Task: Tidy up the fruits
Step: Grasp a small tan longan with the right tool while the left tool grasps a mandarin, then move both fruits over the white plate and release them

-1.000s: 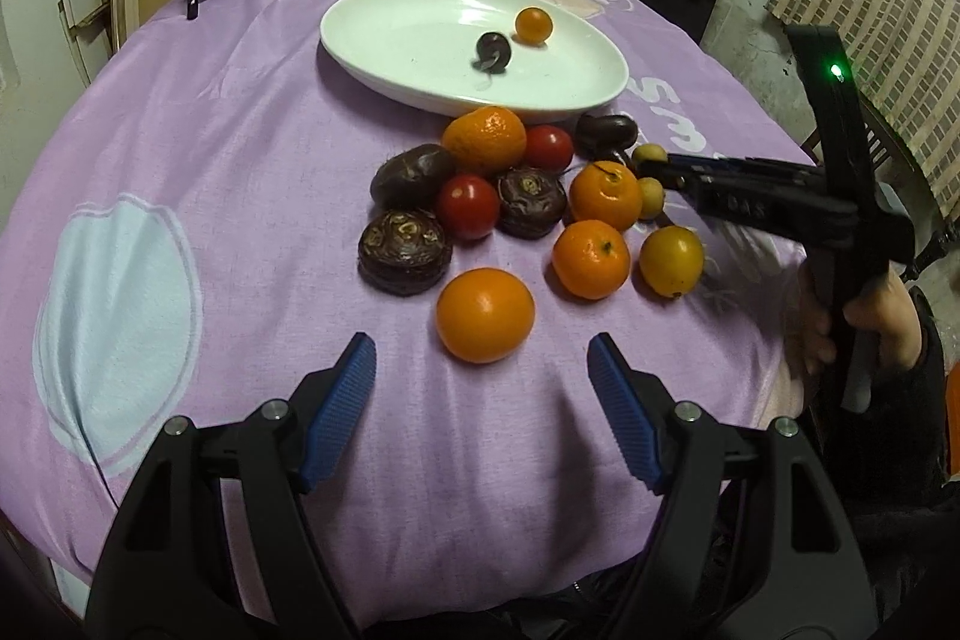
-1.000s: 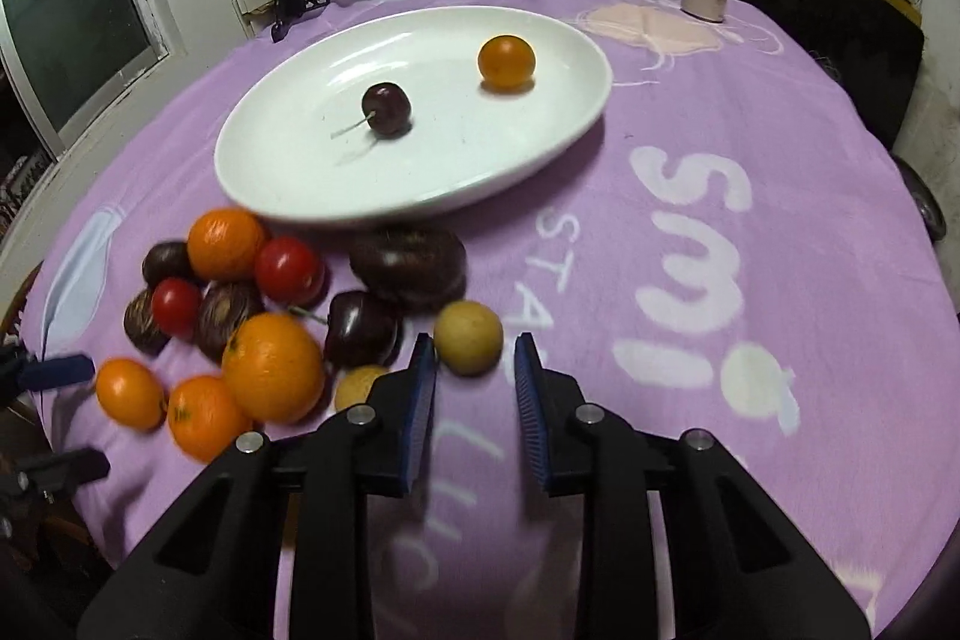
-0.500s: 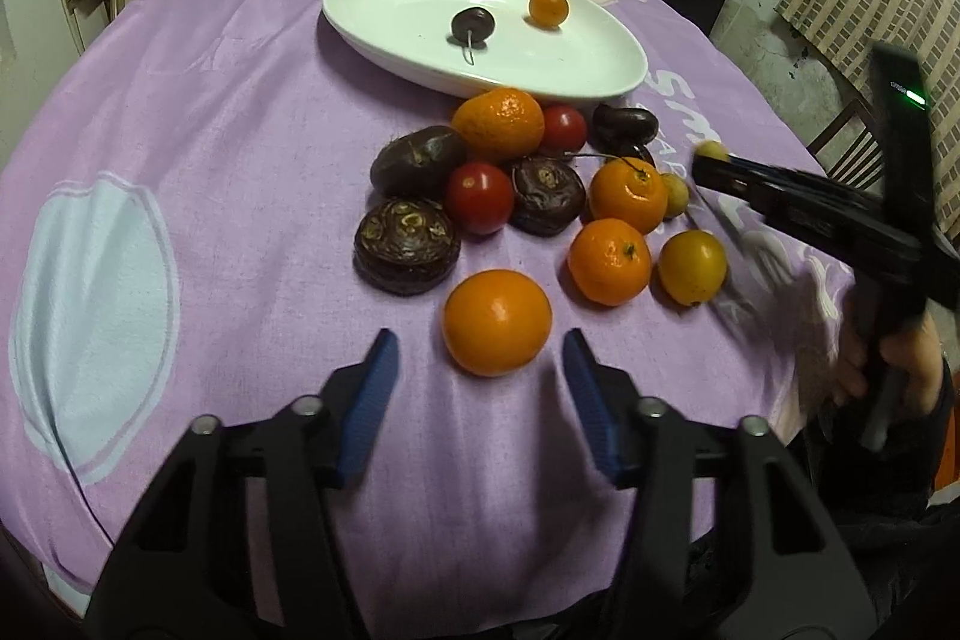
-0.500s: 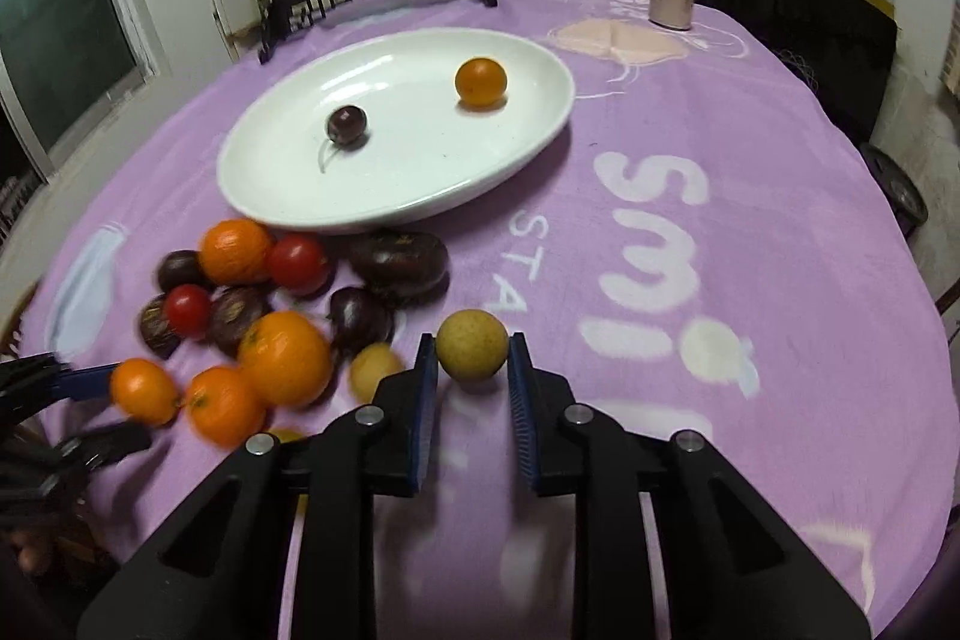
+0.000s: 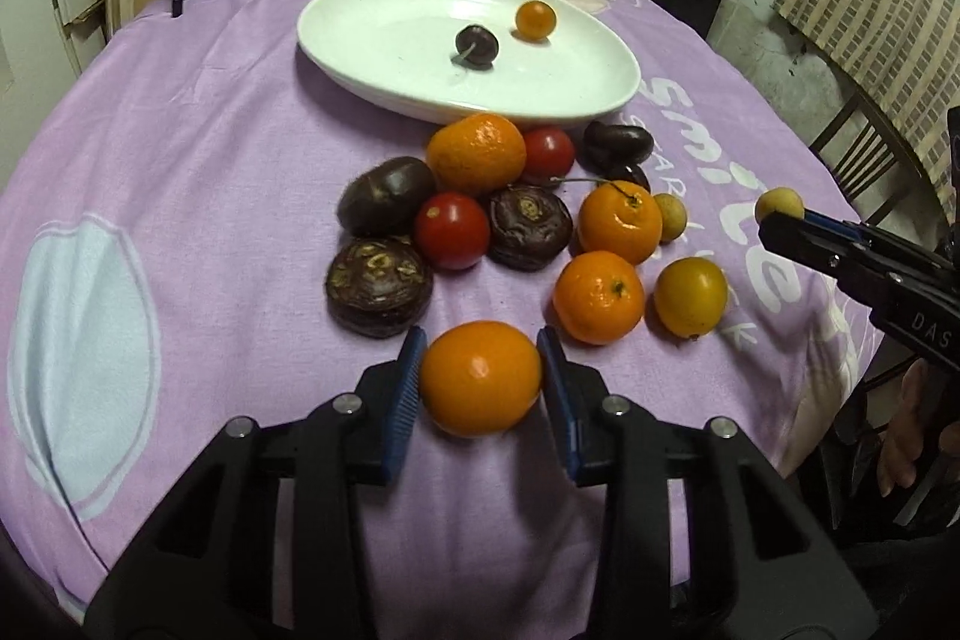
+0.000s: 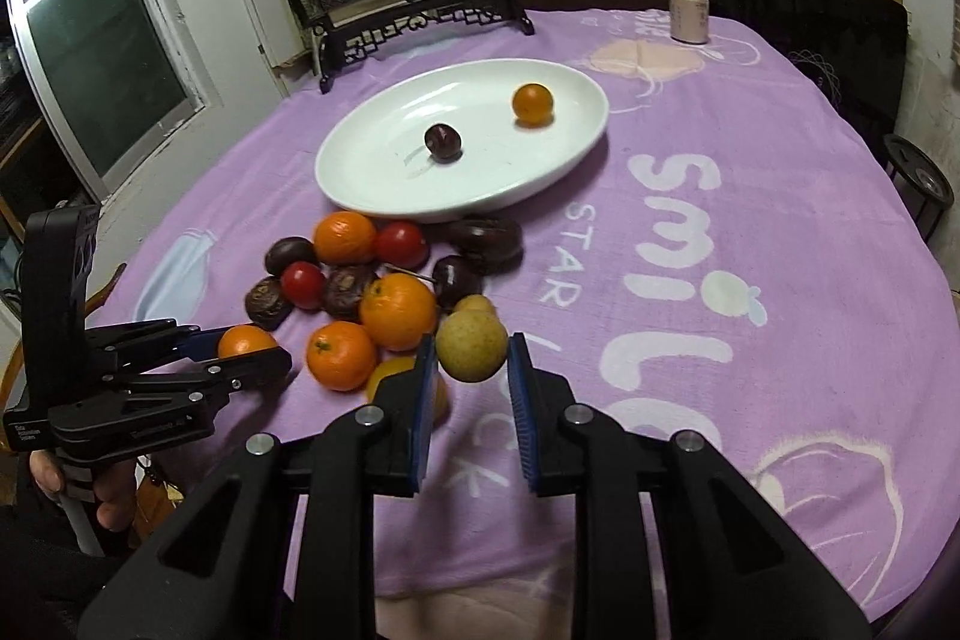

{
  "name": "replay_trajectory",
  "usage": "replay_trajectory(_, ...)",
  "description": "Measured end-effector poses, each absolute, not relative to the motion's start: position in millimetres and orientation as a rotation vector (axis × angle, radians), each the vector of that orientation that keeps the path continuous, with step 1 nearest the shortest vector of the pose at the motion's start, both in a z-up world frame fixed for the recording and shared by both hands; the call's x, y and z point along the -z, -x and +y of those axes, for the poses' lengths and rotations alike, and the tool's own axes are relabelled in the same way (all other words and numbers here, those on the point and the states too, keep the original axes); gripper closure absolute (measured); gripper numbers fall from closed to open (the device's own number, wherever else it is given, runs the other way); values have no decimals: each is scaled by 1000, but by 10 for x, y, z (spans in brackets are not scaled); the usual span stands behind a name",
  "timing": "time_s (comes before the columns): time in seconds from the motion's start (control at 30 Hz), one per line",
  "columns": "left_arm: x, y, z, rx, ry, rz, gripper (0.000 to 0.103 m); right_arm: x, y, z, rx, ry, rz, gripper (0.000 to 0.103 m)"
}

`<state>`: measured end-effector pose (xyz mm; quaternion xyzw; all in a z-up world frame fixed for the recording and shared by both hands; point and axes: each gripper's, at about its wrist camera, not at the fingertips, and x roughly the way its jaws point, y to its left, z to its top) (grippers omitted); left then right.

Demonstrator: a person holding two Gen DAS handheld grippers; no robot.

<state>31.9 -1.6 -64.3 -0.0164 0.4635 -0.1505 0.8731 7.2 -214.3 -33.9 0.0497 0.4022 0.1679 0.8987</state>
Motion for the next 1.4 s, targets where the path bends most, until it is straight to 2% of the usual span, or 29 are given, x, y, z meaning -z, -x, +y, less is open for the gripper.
replay_trajectory(0.43, 346, -483, 119, 337, 49, 919, 65, 226, -269, -1897, -418, -63, 839, 79)
replay_trajectory(0.6, 70, -1141, 141, 295, 43, 875, 65, 113, -747, -1782, -447, -45, 850, 79)
replay_trajectory(0.73, 37, -1824, 177, 248, 58, 908, 65, -8, -1376, -1624, -417, 34, 838, 79)
replay_trajectory(0.87, 60, -2557, 146, 208, 72, 934, 65, 110, -2048, -1514, -368, 94, 864, 79)
replay_trajectory(1.13, 250, -2916, 78, 231, 109, 964, 64, 377, -2499, -1468, -382, 70, 913, 79)
replay_trajectory(1.17, 247, -2909, 84, 238, 114, 964, 64, 379, -2511, -1470, -379, 63, 914, 74)
replay_trajectory(1.2, 228, -2892, 108, 239, 129, 953, 59, 377, -2519, -1484, -374, 53, 910, 68)
replay_trajectory(1.23, 193, -2863, 135, 239, 137, 937, 49, 357, -2511, -1515, -360, 41, 898, 56)
replay_trajectory(1.4, 12, -2596, 242, 225, 145, 843, 44, 186, -2239, -1620, -327, 26, 788, 55)
